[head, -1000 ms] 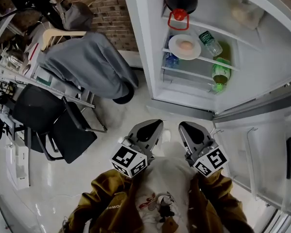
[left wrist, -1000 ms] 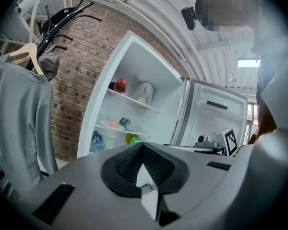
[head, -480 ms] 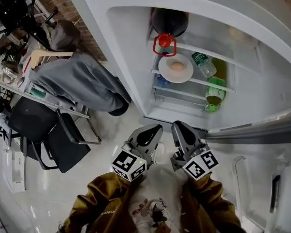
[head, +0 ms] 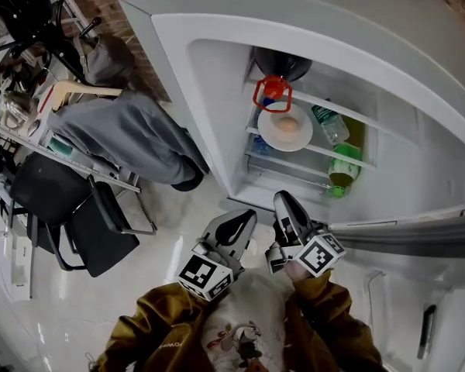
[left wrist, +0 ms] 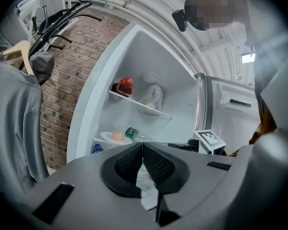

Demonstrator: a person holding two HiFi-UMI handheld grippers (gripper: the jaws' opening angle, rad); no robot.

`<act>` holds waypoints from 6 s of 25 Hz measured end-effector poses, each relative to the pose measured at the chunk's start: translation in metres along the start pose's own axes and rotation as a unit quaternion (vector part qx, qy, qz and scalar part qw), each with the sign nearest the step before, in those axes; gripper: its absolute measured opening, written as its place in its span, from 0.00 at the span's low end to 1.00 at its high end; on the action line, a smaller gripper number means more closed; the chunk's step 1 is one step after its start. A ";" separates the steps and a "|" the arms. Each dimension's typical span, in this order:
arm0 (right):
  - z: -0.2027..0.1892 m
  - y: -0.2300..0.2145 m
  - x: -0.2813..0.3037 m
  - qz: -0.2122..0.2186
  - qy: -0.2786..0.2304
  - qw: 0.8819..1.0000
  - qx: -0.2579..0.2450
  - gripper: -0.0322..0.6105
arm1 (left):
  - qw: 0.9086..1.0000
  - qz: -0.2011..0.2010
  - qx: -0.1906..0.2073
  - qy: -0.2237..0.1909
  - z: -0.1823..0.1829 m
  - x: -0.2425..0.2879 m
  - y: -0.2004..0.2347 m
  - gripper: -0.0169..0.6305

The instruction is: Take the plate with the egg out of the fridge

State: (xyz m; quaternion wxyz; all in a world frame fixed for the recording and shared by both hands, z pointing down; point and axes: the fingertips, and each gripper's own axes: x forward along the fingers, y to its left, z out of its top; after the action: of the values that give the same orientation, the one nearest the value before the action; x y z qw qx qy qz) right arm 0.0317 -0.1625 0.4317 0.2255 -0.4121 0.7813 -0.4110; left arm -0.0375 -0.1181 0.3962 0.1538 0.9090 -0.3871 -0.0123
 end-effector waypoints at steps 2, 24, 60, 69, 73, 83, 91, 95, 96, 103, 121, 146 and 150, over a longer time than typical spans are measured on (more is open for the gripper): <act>0.005 -0.006 0.004 -0.004 -0.003 1.000 0.026 0.16 | 1.000 0.002 -0.010 0.002 -0.002 0.000 0.003 0.04; 0.038 -0.077 0.060 -0.081 -0.047 0.975 0.200 0.24 | 0.997 -0.062 -0.004 0.041 -0.009 0.027 0.011 0.04; 0.054 -0.102 0.097 -0.086 -0.076 0.950 0.289 0.15 | 0.993 -0.105 0.025 0.054 -0.006 0.033 0.018 0.04; 0.049 -0.104 0.093 -0.083 -0.075 0.946 0.304 0.08 | 0.991 -0.115 0.022 0.060 -0.009 0.032 0.012 0.04; 0.048 -0.104 0.090 -0.082 -0.072 0.946 0.307 0.08 | 0.991 -0.115 0.021 0.059 -0.009 0.032 0.010 0.04; 0.041 -0.102 0.077 -0.083 -0.060 0.945 0.311 0.08 | 0.991 -0.123 0.019 0.059 -0.013 0.027 0.001 0.04; 0.032 -0.094 0.068 -0.077 -0.054 0.943 0.318 0.08 | 0.990 -0.127 0.019 0.059 -0.012 0.025 -0.003 0.04; 0.030 -0.088 0.063 -0.072 -0.052 0.943 0.320 0.08 | 0.990 -0.126 0.017 0.060 -0.014 0.025 -0.004 0.04; 0.030 -0.087 0.061 -0.071 -0.052 0.943 0.321 0.08 | 0.990 -0.125 0.016 0.062 -0.015 0.025 -0.003 0.04; 0.026 -0.079 0.050 -0.064 -0.050 0.943 0.321 0.08 | 0.993 -0.093 -0.011 0.075 -0.022 0.023 0.010 0.04; 0.017 -0.061 0.019 -0.058 -0.039 0.945 0.321 0.08 | 0.996 -0.054 -0.036 0.064 -0.026 0.023 0.018 0.04; 0.021 -0.034 -0.035 -0.054 -0.037 0.945 0.322 0.08 | 0.997 -0.015 -0.038 0.064 -0.027 0.026 0.017 0.04; 0.029 -0.032 -0.045 -0.054 -0.053 0.944 0.322 0.08 | 0.997 -0.008 -0.042 0.061 -0.027 0.023 0.019 0.04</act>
State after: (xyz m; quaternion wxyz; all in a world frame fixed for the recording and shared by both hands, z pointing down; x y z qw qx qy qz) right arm 0.0917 -0.1484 0.4423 0.3647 -0.3801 0.5708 -0.6298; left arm -0.0307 -0.1399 0.4299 0.2148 0.9039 -0.3690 0.0254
